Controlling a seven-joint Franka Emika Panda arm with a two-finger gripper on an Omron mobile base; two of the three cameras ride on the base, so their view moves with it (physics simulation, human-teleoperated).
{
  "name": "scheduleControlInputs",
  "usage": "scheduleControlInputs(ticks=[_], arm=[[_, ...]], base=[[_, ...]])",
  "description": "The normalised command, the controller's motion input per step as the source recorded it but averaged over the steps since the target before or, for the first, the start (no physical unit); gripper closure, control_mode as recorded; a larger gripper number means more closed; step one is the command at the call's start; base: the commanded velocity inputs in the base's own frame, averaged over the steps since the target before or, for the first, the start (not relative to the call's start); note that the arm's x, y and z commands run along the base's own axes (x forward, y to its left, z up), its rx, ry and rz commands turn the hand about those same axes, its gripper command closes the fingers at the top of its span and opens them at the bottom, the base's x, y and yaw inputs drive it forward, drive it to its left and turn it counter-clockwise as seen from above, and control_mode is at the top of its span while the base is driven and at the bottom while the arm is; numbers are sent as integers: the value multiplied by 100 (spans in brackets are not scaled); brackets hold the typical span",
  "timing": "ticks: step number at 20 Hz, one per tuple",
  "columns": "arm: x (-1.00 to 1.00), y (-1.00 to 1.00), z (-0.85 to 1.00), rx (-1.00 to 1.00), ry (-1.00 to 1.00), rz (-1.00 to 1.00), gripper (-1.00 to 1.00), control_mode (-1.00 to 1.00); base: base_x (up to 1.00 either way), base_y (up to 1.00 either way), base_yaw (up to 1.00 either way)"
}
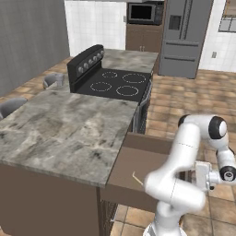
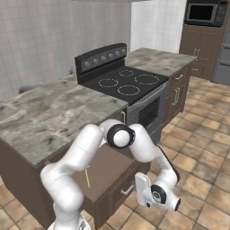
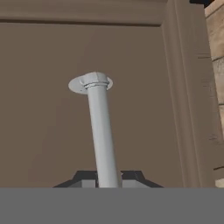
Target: Take a straw from the drawer in front and place it inside the glass cup on the dining counter.
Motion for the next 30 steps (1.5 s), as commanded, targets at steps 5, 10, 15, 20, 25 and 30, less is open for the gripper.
scheduleControlInputs(ticks=[5,10,15,20,25,30], arm=[[-9,-100,0,0,4,0,100,-100],[-11,-100,0,0,4,0,100,-100],[-3,-76,0,0,5,0,-100,-100],[0,-61,0,-2,1,-1,-100,-100],[0,-38,45,-11,0,-5,-100,-100],[-19,7,100,-23,-11,-9,-100,-100]], base=[[0,0,0],[0,0,0],[0,0,0],[0,0,0],[0,0,0],[0,0,0]])
